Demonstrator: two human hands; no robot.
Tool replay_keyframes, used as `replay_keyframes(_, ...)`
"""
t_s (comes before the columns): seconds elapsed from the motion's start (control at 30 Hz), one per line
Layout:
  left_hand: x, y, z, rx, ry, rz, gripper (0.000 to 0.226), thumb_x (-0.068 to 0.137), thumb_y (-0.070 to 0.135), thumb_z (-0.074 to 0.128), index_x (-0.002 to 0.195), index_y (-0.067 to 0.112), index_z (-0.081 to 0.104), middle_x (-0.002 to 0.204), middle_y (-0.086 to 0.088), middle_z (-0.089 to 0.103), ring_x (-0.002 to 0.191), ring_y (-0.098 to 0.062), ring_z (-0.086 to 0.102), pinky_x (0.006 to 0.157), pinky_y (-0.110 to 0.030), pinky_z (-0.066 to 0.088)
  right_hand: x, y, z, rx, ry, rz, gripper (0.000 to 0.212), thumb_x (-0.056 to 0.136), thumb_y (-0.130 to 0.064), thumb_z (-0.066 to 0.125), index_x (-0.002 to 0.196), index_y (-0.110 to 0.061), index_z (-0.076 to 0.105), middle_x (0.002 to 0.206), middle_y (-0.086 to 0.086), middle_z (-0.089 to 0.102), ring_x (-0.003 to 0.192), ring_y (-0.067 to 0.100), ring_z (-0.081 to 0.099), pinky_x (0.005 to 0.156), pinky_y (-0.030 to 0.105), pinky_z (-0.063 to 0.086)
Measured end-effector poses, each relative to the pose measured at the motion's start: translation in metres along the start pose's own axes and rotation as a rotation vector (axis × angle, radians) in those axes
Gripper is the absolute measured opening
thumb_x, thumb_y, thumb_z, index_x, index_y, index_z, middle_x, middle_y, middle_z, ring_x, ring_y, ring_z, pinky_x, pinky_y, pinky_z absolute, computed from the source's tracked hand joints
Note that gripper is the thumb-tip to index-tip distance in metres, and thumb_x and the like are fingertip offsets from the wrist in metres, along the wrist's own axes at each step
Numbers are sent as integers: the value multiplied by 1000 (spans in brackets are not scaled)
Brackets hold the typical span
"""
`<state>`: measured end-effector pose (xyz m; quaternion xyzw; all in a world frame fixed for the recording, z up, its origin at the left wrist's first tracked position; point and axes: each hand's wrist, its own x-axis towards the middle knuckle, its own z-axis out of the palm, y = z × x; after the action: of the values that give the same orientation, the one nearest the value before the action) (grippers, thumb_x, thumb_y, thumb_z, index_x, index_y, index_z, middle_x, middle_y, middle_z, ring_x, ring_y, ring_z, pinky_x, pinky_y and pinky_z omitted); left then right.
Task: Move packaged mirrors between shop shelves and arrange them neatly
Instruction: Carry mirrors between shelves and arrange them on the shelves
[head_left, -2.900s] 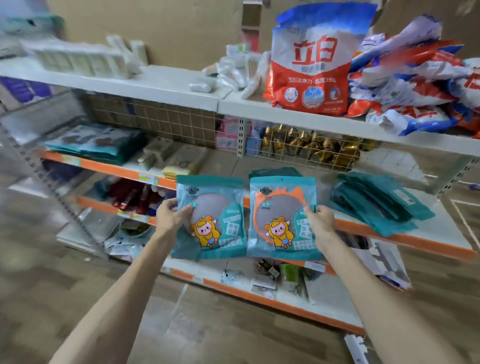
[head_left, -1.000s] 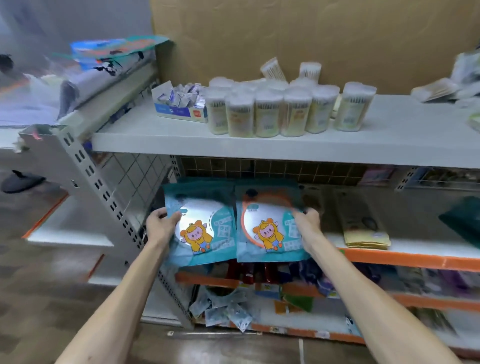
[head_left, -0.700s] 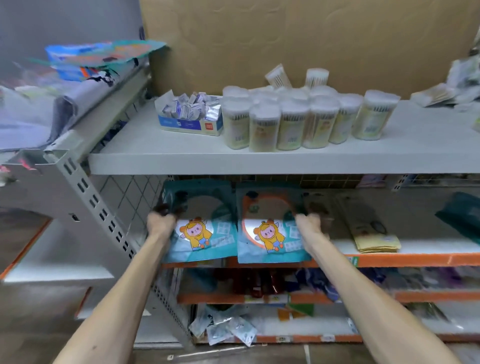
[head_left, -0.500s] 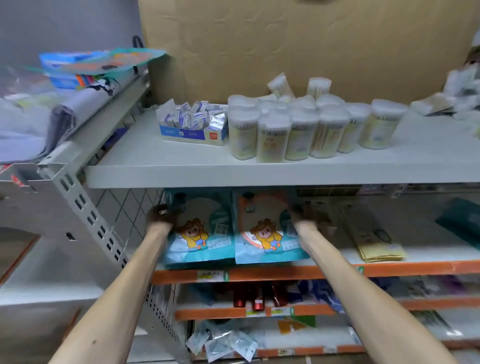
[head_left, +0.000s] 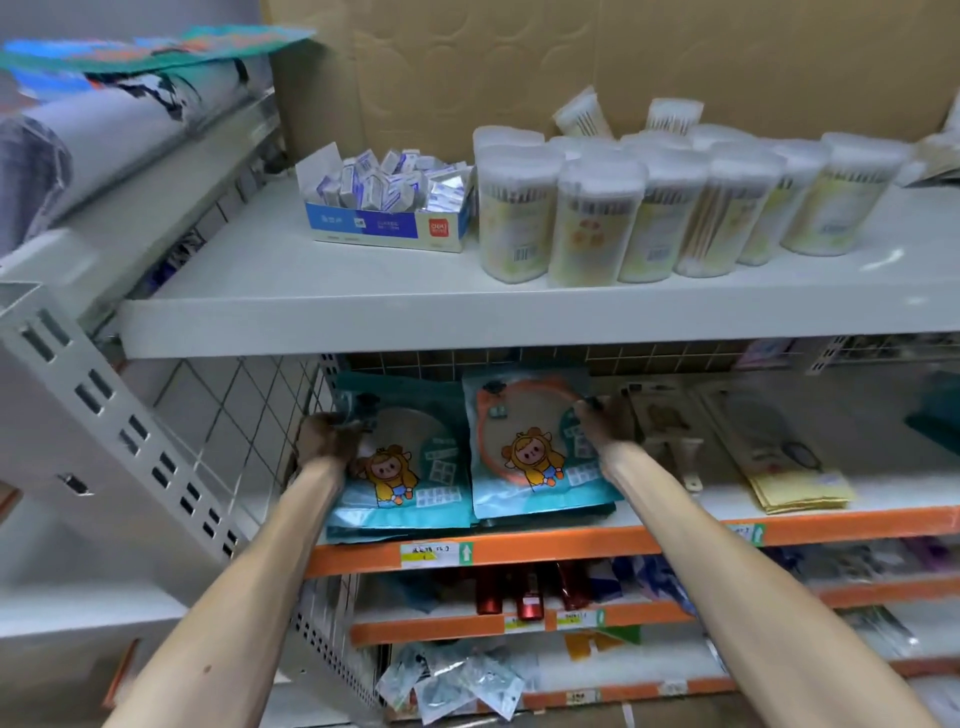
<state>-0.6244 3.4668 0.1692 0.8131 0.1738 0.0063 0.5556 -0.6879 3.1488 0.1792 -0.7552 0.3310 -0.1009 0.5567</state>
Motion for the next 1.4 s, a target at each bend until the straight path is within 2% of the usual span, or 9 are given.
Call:
replay_keyframes(0.17, 0, -4, -1, 81, 17, 49, 27, 86, 20, 70, 108, 5, 67, 95, -20, 71, 83, -38, 69, 71, -49, 59, -1, 1, 2, -111, 46, -50, 21, 100, -16, 52, 98, 2, 63, 82, 10, 65, 78, 26, 66, 63, 29, 54)
replay_keyframes(0.4, -11, 1, 4, 349, 12, 173, 30, 85, 13, 72, 109, -3, 65, 102, -21, 69, 86, -33, 67, 66, -36, 54, 7, 8, 4, -340, 102, -132, 19, 94, -14, 58, 101, 3, 64, 91, 17, 70, 78, 31, 71, 66, 43, 60)
replay_keyframes(0.57, -16, -12, 8, 484, -42, 280, 43, 77, 15, 72, 117, 13, 59, 119, -15, 62, 108, -33, 60, 88, -47, 54, -18, 9, -3, -691, 159, -310, 33, 90, -18, 58, 118, -1, 54, 115, 16, 57, 110, 33, 57, 95, 45, 50)
replay_keyframes(0.63, -42, 3, 9, 529, -67, 334, 49, 77, 13, 72, 122, 8, 53, 127, -17, 52, 118, -36, 48, 97, -46, 46, -49, -1, -15, -783, 87, -404, 29, 94, -19, 54, 118, -4, 52, 116, 17, 55, 107, 33, 56, 93, 44, 50)
replay_keyframes(0.83, -114, 76, 30, 598, -309, 661, 57, 88, 13, 60, 142, 7, 43, 145, -17, 41, 135, -36, 39, 107, -44, 39, -97, -47, -64, -1033, -132, -521, 43, 97, -20, 48, 139, -11, 42, 103, 14, 62, 85, 31, 63, 69, 36, 51)
replay_keyframes(0.97, -167, 103, 58, 897, -426, 837, 36, 98, 28, 47, 125, 6, 54, 125, -18, 58, 117, -35, 56, 95, -44, 46, -112, -39, -96, -1087, 53, -810, 48, 91, -32, 58, 133, -11, 53, 116, 16, 61, 97, 36, 61, 82, 44, 51)
replay_keyframes(1.07, -198, 109, 89, 859, -400, 1132, 57, 88, 28, 58, 141, 14, 42, 139, -11, 49, 124, -34, 49, 96, -46, 45, -118, -15, -137, -1110, 150, -921, 48, 87, -35, 62, 126, -9, 57, 118, 14, 60, 109, 33, 55, 95, 44, 45)
replay_keyframes(1.17, -231, 117, 123, 864, -391, 1333, 71, 83, 30, 63, 147, 18, 36, 142, -6, 47, 120, -31, 50, 89, -45, 48, -126, 7, -194, -1105, 222, -898, 52, 89, -37, 58, 133, -9, 54, 137, 12, 52, 127, 31, 47, 105, 44, 39)
replay_keyframes(1.4, -349, 129, 209, 808, -510, 1563, 77, 79, 28, 67, 149, 18, 36, 157, -3, 33, 145, -27, 30, 113, -50, 33, -169, 78, -341, -1165, 353, -732, 55, 89, -42, 56, 134, -11, 52, 145, 9, 48, 131, 29, 44, 108, 42, 33)
